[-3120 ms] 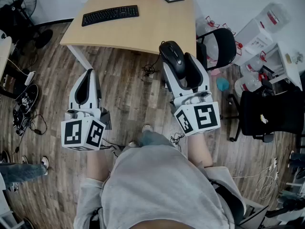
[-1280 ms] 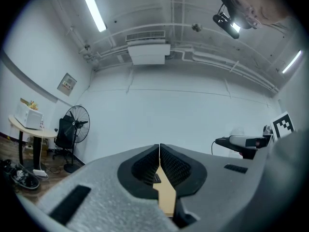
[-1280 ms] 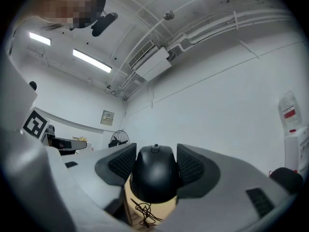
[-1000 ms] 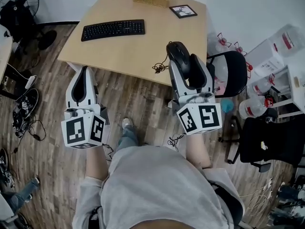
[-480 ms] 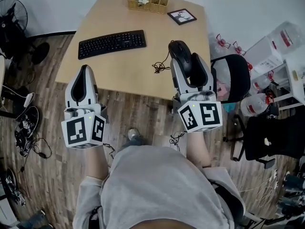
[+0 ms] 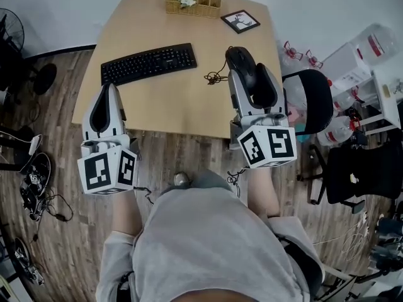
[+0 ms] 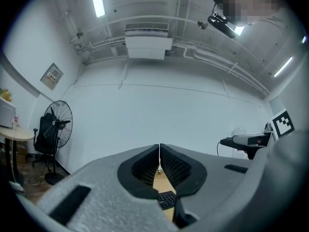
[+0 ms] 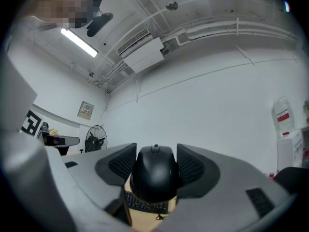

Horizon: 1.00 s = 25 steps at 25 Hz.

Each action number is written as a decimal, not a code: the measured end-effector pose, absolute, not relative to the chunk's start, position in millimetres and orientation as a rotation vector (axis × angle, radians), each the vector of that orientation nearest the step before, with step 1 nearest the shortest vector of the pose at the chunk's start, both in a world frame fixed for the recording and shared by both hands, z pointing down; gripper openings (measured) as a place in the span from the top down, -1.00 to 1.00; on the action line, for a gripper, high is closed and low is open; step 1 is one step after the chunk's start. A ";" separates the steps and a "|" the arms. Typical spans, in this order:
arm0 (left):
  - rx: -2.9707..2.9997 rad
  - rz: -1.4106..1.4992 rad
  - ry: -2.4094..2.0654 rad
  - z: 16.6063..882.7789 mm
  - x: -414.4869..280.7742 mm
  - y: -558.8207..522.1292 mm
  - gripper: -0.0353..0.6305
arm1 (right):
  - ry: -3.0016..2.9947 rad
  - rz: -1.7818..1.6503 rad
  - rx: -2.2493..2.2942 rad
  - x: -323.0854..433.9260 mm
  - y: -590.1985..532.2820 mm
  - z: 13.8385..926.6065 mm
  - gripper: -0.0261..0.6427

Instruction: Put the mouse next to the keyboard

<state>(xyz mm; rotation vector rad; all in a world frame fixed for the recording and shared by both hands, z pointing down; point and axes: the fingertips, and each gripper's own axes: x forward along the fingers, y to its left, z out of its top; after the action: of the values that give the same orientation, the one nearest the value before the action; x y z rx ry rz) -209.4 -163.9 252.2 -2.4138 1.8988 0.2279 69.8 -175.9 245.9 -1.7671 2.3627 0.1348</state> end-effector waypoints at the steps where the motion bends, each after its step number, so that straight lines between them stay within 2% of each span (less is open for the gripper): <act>1: -2.420 0.228 1.900 253.8 -211.0 -169.0 0.85 | 2.362 0.131 -1.774 69.3 -180.7 246.5 0.14; 12: -2.413 0.230 1.954 262.6 -225.2 -224.9 0.86 | 2.366 0.097 -1.806 73.8 -248.4 254.3 0.14; 25: -2.340 0.215 2.057 264.2 -216.2 -302.0 0.86 | 2.447 0.031 -1.809 98.0 -385.9 283.4 0.14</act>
<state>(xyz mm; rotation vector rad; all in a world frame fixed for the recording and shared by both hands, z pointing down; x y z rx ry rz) -216.2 -302.0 264.2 -2.3400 2.0570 0.2150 98.0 -385.9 283.4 -1.8086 2.4466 0.0311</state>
